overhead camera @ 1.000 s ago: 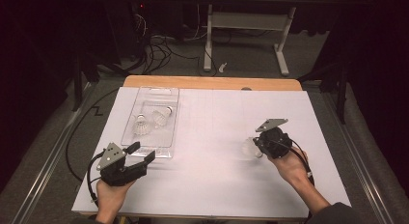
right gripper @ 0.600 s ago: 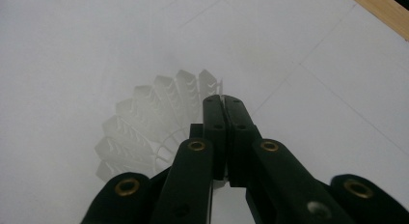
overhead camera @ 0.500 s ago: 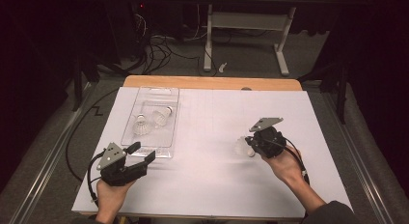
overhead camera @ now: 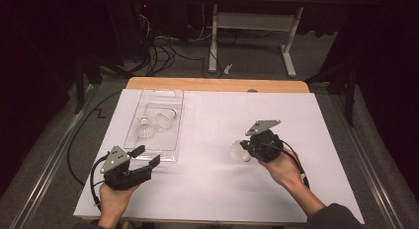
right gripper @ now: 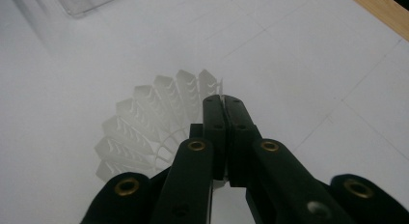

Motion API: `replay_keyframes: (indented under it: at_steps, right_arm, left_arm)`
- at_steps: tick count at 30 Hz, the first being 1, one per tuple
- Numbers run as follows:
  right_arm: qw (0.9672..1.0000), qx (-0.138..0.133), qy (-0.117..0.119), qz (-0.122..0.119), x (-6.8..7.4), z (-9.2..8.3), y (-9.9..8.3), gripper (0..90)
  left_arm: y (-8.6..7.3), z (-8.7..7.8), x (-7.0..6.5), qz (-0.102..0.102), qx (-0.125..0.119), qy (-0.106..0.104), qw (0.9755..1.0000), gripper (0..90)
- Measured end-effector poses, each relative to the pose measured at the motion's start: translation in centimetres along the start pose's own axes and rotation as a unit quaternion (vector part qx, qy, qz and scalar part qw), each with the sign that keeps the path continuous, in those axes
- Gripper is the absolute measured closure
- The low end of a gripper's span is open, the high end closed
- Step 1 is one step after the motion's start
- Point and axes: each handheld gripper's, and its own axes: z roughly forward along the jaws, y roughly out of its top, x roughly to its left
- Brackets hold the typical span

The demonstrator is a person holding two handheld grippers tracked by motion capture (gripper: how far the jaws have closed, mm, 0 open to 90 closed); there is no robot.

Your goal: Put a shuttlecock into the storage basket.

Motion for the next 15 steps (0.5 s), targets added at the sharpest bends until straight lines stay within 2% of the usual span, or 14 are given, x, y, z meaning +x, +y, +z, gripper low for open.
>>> replay_keyframes:
  at_steps: [15]
  right_arm:
    - [0.9996, -0.001, 0.019, -0.020, 1.5, 0.8, 1.3, 90.0]
  left_arm:
    - [0.1, 0.0, -0.1, 0.003, 0.001, -0.003, 1.0000, 34.5]
